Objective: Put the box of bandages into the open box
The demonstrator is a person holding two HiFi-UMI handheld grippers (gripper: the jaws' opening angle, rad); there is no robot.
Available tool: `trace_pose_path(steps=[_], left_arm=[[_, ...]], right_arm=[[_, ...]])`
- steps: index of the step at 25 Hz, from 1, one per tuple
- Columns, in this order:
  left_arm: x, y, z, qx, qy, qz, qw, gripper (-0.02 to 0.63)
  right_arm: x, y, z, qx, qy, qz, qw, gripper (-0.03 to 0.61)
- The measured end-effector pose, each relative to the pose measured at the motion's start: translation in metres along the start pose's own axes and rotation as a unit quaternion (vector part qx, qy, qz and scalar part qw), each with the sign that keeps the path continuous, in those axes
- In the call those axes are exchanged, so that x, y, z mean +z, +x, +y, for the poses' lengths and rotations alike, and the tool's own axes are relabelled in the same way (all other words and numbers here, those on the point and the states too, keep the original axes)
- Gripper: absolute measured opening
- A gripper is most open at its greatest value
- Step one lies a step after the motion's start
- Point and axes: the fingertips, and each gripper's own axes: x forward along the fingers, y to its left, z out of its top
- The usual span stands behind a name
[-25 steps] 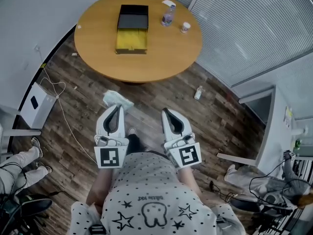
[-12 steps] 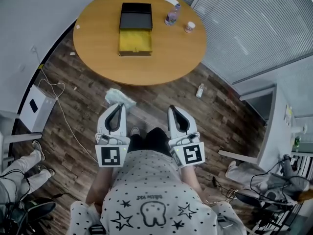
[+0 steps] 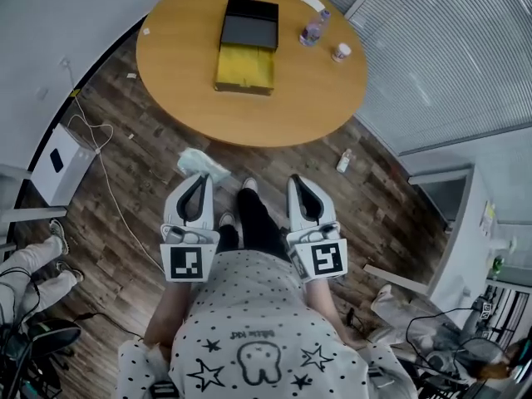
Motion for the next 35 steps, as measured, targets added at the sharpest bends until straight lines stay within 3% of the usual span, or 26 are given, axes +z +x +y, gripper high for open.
trace_pose_path(steps=[8, 24, 35], left_arm=[[-0.006, 0.041, 0.009, 0.024, -0.004, 0.014, 0.9996, 0.011], [0.016, 0.192, -0.002, 0.061, 0.019, -0.002, 0.9980, 0.011], [0.007, 0.225, 0.004, 0.072, 0.017, 0.015, 0.9972, 0.011]], right_arm=[[-0.011, 0.040, -0.029, 0.019, 0.015, 0.015, 1.000, 0.005], [-0.008, 0.142, -0.153, 0.061, 0.023, 0.008, 0.998, 0.005], [-0.024, 0.164, -0.174, 0.072, 0.042, 0.029, 0.996, 0.005]])
